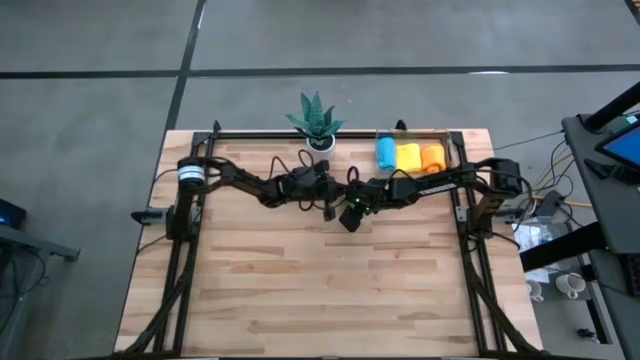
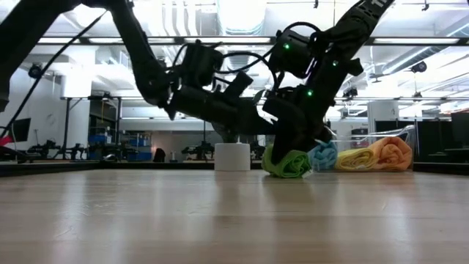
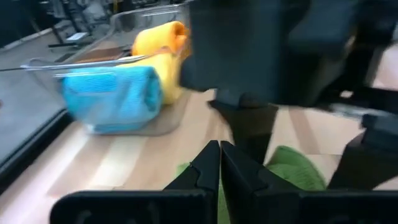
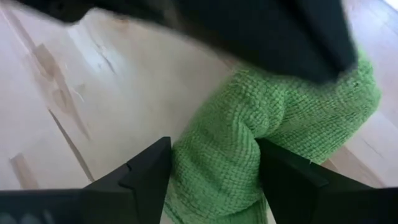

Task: Roll microfiber towels into tight, uniform cylinder then place into a basket
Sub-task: Roll the green microfiber cloth, then put the green microfiber cloth into the transparent bin, then return to Home Position

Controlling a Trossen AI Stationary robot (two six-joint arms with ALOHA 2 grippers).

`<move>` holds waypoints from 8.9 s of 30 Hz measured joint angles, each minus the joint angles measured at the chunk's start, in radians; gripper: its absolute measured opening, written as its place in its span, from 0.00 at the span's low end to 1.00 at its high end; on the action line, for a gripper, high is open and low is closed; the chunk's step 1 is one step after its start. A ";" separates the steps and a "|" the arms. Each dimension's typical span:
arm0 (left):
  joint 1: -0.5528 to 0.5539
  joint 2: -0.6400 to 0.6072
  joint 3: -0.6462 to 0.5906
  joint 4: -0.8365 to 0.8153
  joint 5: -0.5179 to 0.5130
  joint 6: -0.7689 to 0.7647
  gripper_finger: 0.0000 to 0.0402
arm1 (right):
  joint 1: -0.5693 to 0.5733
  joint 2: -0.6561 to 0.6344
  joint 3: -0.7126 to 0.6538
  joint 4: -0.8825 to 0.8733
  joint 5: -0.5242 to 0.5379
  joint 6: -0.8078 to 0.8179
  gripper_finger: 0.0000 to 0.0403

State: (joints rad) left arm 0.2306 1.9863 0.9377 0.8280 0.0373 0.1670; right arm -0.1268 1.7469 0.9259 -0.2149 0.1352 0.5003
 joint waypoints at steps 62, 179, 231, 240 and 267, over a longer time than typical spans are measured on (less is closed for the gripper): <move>0.018 0.154 -0.006 -0.017 0.029 0.031 0.00 | -0.080 -0.065 -0.229 0.375 -0.116 0.284 0.55; -0.105 -0.302 -0.318 0.053 -0.419 -0.186 0.00 | -0.629 -0.530 -0.116 -0.352 0.128 -0.355 0.08; -0.105 -0.302 -0.318 0.045 -0.416 -0.186 0.00 | -0.667 -0.432 -0.219 0.012 0.179 -0.194 0.05; -0.105 -0.302 -0.321 0.045 -0.416 -0.186 0.00 | -0.669 -0.315 -0.207 0.029 0.226 -0.186 0.02; -0.008 -1.252 -0.589 -0.563 -0.189 -0.120 0.00 | -0.284 -1.216 -0.523 0.039 -0.117 -0.362 0.02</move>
State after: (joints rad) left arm 0.2221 0.7346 0.3490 0.2652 -0.1520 0.0470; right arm -0.4112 0.5312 0.4033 -0.1762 0.0184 0.1384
